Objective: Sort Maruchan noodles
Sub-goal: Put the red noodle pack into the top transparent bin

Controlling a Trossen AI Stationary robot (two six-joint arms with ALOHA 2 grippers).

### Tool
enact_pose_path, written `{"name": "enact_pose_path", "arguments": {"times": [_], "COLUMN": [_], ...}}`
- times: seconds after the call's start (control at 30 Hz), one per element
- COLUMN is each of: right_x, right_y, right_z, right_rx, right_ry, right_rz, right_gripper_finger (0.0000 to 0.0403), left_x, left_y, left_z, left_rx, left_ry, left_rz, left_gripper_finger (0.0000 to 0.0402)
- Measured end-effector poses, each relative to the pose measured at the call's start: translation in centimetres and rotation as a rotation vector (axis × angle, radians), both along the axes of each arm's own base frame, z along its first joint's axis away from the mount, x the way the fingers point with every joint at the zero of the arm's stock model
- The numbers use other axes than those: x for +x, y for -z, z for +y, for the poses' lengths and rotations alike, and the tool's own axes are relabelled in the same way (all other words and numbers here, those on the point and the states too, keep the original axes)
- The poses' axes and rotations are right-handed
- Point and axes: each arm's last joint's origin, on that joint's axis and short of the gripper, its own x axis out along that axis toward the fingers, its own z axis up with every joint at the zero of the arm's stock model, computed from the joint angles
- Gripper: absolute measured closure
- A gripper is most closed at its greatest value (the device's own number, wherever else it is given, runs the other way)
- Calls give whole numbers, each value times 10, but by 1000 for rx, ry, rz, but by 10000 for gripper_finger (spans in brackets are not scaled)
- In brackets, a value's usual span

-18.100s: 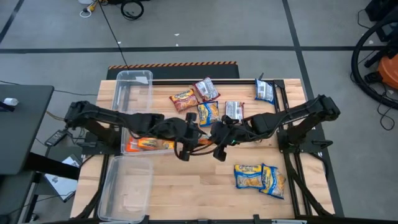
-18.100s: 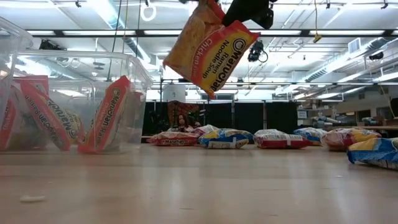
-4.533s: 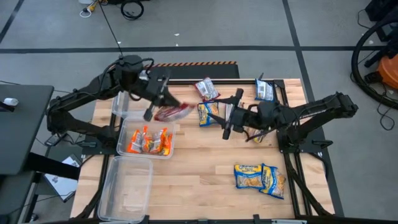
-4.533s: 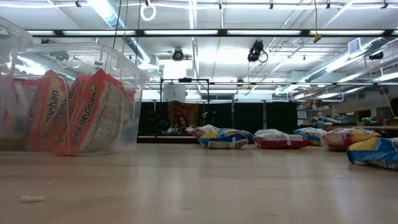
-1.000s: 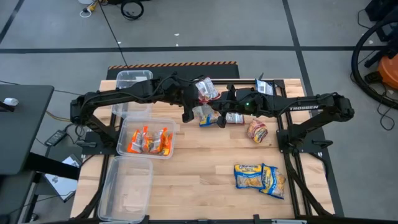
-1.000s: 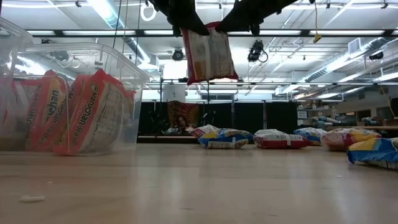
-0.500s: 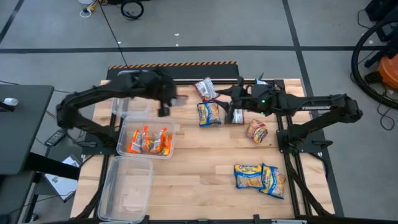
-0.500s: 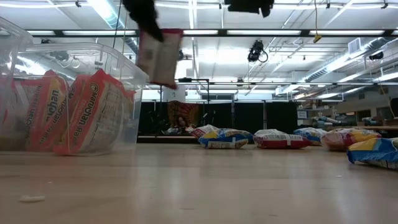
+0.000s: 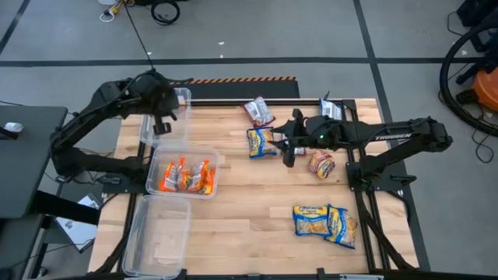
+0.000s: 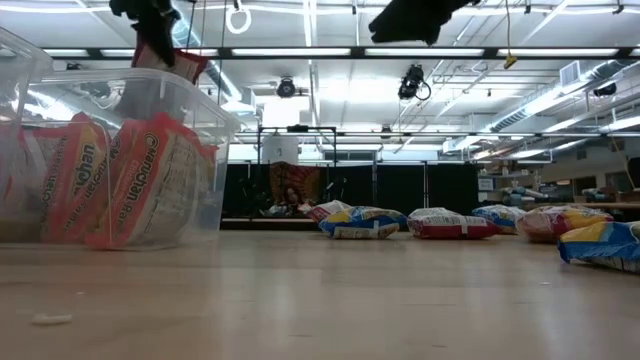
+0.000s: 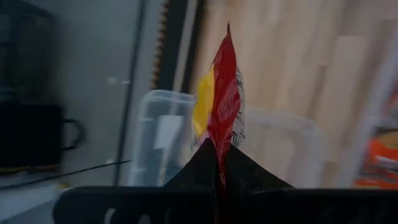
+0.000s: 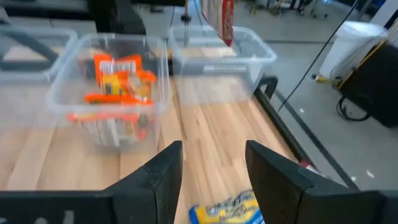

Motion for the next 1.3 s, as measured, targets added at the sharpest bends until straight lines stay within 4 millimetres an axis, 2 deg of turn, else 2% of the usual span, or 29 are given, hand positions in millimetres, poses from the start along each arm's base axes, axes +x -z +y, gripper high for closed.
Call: {"name": "enact_pose_path", "arguments": {"times": [0.1, 0.3, 0.5, 0.7, 0.87, 1.0, 1.13, 1.3], "right_x": [2, -3, -6, -5, -5, -5, -5, -4], "right_y": [14, 44, 61, 61, 61, 60, 59, 59], "right_z": [1, 7, 15, 19, 23, 25, 24, 21], "right_rx": [21, 95, 123, 139, 164, 162, 162, 159], "right_ry": [4, 16, -7, -16, -17, -26, -24, -9], "right_rz": [31, 77, 85, 66, 61, 56, 41, 35], "right_gripper_finger": [221, 222, 222, 222, 222, 222, 222, 223], "left_x": [2, -11, -14, -10, -21, -33, -37, -38], "left_y": [7, 16, 51, 87, 102, 123, 133, 137], "left_z": [8, 18, 23, 32, 44, 48, 50, 50], "left_rx": [-72, -218, -330, -382, -408, -456, -468, -476], "left_ry": [10, -54, -48, 60, 9, -54, -71, -69], "left_rz": [26, 57, 64, 52, -25, 22, 31, 31], "left_gripper_finger": [393, 393, 399, 400, 400, 400, 400, 391]}}
